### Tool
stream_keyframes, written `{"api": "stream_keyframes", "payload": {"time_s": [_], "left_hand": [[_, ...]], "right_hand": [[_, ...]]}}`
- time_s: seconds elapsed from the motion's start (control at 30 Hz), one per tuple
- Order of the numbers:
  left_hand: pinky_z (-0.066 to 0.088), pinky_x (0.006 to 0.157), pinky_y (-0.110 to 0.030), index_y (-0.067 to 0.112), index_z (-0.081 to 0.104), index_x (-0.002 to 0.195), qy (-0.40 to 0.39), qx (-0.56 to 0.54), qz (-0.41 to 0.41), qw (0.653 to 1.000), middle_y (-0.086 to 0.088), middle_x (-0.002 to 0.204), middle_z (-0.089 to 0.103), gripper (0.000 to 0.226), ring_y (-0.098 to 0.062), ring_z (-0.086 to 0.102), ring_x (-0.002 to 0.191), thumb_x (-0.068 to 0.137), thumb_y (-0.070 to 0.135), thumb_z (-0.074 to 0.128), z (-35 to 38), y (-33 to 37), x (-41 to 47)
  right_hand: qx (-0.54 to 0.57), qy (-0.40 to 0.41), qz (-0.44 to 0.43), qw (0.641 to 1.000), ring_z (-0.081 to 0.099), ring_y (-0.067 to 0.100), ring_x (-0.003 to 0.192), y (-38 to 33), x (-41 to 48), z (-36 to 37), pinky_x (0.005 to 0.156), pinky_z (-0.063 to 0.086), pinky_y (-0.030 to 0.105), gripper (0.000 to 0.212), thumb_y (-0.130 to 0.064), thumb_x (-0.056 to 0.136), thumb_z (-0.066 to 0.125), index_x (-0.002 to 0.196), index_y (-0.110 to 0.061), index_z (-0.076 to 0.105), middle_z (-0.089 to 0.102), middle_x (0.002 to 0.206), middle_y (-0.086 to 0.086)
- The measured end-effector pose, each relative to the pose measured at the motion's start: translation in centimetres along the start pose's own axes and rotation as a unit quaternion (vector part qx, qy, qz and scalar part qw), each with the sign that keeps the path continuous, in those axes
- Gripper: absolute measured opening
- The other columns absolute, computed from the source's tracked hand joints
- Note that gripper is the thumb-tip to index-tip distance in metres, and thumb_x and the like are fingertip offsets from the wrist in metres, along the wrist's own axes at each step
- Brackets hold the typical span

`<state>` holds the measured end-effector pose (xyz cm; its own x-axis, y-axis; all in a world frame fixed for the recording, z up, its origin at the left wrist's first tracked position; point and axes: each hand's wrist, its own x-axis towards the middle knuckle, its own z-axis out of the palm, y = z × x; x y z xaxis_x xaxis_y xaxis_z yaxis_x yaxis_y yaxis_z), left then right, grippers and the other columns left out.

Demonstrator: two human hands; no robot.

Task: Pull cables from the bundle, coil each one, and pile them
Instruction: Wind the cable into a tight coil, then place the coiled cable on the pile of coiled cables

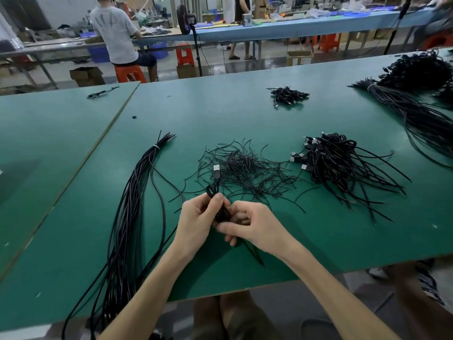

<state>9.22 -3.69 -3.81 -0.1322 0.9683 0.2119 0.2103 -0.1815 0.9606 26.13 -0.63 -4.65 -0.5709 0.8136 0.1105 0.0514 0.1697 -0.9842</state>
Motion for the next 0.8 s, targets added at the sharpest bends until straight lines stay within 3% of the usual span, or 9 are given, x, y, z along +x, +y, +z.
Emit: {"api": "stream_keyframes", "payload": {"time_s": [0.23,0.4,0.5,0.67,0.8], "left_hand": [[0.046,0.057,-0.019,0.011,0.064,0.073,0.034,0.032,-0.005,0.999,0.003,0.061,0.063,0.036,-0.009,0.056,0.058,0.107,0.012,0.05,0.2,-0.1,0.5],[0.044,0.051,-0.02,0.01,0.063,0.073,0.041,-0.028,-0.017,0.999,0.002,0.059,0.06,0.037,-0.01,0.053,0.055,0.107,0.011,0.048,0.3,2.1,2.2],[0.048,0.056,-0.023,0.008,0.071,0.082,-0.04,-0.056,-0.065,0.995,0.001,0.067,0.065,0.032,-0.017,0.055,0.06,0.106,0.021,0.054,0.8,4.8,5.4],[0.056,0.058,-0.019,-0.002,0.075,0.098,-0.16,0.01,-0.138,0.977,0.004,0.072,0.075,0.038,-0.004,0.054,0.048,0.1,0.035,0.064,7.5,7.8,10.8],[0.063,0.079,-0.039,-0.01,0.068,0.091,-0.162,0.083,-0.135,0.974,-0.017,0.084,0.076,0.045,-0.015,0.065,0.06,0.102,0.034,0.063,14.2,7.5,13.1]], "right_hand": [[-0.016,-0.015,0.004,1.0,0.073,0.024,0.065,-0.2,0.0,-0.1,0.068,0.058,0.027,0.025,-0.034,0.091,0.078,0.098,-0.012,0.07,0.076,0.077,0.008],[-0.038,0.012,-0.007,0.999,0.072,0.023,0.063,-0.2,0.1,-0.3,0.06,0.052,0.024,0.016,-0.024,0.103,0.061,0.099,-0.011,0.068,0.076,0.077,0.007],[0.013,0.061,0.002,0.998,0.07,0.022,0.061,-0.3,0.2,-0.6,0.056,0.051,0.027,0.02,-0.018,0.107,0.052,0.105,-0.003,0.065,0.074,0.077,0.013],[-0.028,0.081,0.015,0.996,0.069,0.023,0.062,0.0,0.5,-0.3,0.064,0.05,0.023,0.015,-0.015,0.105,0.056,0.098,-0.007,0.067,0.075,0.075,0.009],[-0.07,0.078,0.023,0.994,0.061,0.012,0.054,0.3,0.2,-0.5,0.06,0.044,0.015,0.031,0.004,0.095,0.05,0.077,-0.016,0.066,0.067,0.062,-0.004]]}}
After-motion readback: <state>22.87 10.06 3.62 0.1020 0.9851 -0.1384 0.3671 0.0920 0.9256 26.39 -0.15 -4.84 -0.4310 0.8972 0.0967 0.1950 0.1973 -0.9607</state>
